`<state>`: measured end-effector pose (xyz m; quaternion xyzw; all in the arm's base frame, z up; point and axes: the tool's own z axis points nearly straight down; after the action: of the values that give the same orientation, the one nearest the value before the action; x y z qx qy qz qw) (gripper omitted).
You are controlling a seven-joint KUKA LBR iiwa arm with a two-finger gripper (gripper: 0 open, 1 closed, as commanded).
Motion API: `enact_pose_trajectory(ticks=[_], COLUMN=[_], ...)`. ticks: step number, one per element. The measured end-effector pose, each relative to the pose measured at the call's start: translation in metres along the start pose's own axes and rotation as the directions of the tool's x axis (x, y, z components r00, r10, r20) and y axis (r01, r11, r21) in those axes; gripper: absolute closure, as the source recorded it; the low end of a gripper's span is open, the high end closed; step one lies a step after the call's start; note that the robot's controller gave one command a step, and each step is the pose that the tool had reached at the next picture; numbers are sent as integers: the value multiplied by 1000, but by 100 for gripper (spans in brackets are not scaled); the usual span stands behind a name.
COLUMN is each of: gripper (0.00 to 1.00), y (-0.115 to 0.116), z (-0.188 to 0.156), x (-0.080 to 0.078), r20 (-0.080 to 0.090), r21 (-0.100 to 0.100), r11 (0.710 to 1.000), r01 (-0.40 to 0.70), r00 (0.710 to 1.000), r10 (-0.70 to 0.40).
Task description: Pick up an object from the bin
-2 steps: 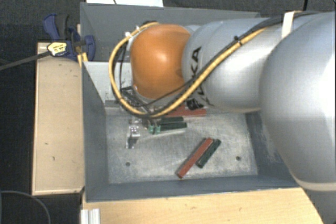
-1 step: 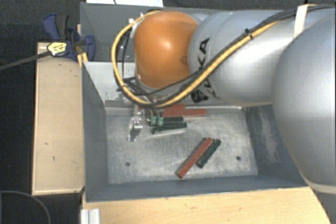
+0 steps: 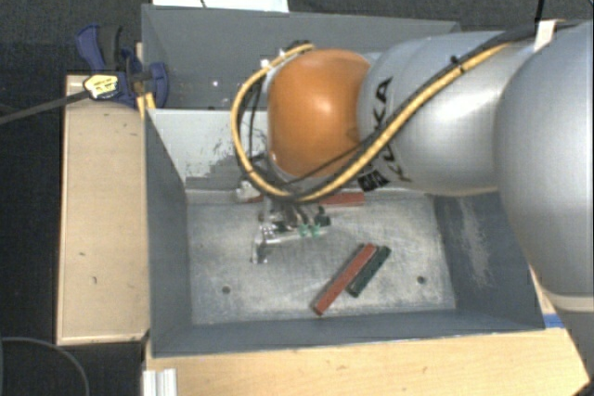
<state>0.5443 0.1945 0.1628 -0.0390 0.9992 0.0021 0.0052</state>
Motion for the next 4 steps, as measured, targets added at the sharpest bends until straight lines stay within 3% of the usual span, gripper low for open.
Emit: enact_pose_trajectory(ticks=[1,2,3,4], gripper=[0,0,100,100], y=[-69,-82,-114,-114], z=[-22,-3,84,84], x=[-1,-8,-36,-36], r20=[-18,6,13,13], r21=[4,4,-4,-4], r11=[1000,998,999,999], r01=[30,69,51,49], r00=[999,998,999,999], r10=[-30,-69,-51,-49])
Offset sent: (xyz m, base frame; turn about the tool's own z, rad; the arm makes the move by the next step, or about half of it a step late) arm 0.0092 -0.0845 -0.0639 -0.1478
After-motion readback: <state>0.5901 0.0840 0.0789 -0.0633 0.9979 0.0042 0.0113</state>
